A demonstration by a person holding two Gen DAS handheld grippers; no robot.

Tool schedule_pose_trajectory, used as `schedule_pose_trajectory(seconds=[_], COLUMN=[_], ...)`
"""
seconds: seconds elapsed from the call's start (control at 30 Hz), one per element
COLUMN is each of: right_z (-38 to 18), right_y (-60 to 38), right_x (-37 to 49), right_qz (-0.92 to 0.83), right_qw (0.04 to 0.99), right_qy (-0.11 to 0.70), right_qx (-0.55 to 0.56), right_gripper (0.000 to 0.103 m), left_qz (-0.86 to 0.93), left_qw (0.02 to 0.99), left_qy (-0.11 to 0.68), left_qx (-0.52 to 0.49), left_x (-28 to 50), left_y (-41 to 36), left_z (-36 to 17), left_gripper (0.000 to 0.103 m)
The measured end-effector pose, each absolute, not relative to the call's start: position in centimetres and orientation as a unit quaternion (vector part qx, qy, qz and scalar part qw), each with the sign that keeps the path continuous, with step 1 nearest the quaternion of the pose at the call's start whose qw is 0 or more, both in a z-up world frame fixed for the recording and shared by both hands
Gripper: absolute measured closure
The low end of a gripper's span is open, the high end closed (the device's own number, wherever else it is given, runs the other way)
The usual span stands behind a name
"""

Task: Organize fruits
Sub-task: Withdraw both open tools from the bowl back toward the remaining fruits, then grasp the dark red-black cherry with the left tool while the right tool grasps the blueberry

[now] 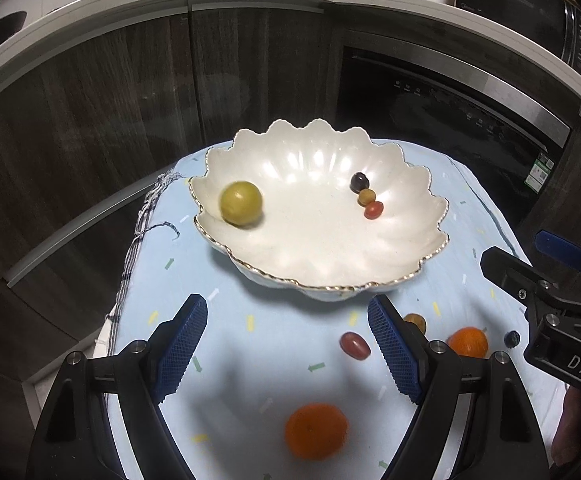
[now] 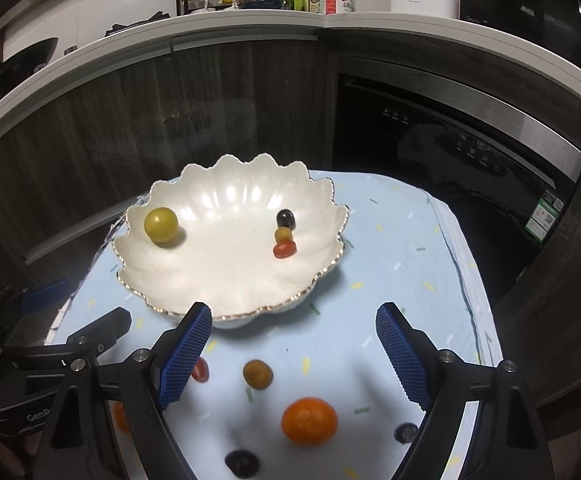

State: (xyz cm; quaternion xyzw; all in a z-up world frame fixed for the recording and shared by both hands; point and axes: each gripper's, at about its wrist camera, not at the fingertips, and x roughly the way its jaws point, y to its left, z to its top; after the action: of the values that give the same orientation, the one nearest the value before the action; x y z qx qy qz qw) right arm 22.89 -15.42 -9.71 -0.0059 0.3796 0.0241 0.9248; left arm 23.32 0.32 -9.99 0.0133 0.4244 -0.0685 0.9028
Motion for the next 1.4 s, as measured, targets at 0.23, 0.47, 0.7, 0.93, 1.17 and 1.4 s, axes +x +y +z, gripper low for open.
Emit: schedule_pose_trajectory(seconds=[0.23,0.47,0.7,0.93,1.17,1.4], right_z=[-10.1,-10.6,-10.7,-11.3,-12.2,-13.2], right_y=[-16.5,-17.3,-18.2,-19.5,-20.6,-22.1], right_x=[21.4,20.1,18.8,17.4,16.6,16.0], right_qz=[0.014,0.006,0.001,-0.005,-0.009,-0.015], right_qw=[0.924,0.922,0.922,0.919,0.918,0.915], right_qy=[0.383,0.387,0.388,0.393,0.397,0.402], right_qx=[-0.004,-0.003,-0.004,-0.003,-0.009,0.001], right_gripper=[0.018,0.018,0.018,0.018,0.018,0.018], left_qz=[-0.074,-0.08,-0.09,-0.103,-0.114,-0.124], left_qw=[0.903,0.902,0.901,0.9,0.897,0.899], left_qy=[0.422,0.424,0.425,0.424,0.425,0.418], left_qx=[0.024,0.022,0.023,0.022,0.03,0.04], left_x=[21.9,20.7,19.3,18.3,17.5,16.6], left_y=[-0.5,-1.2,-2.3,-3.9,-5.4,-6.7], left_z=[-10.2,-10.8,-11.3,-11.8,-12.5,-12.8], left_gripper=[0.02,0.02,0.02,0.02,0.02,0.02])
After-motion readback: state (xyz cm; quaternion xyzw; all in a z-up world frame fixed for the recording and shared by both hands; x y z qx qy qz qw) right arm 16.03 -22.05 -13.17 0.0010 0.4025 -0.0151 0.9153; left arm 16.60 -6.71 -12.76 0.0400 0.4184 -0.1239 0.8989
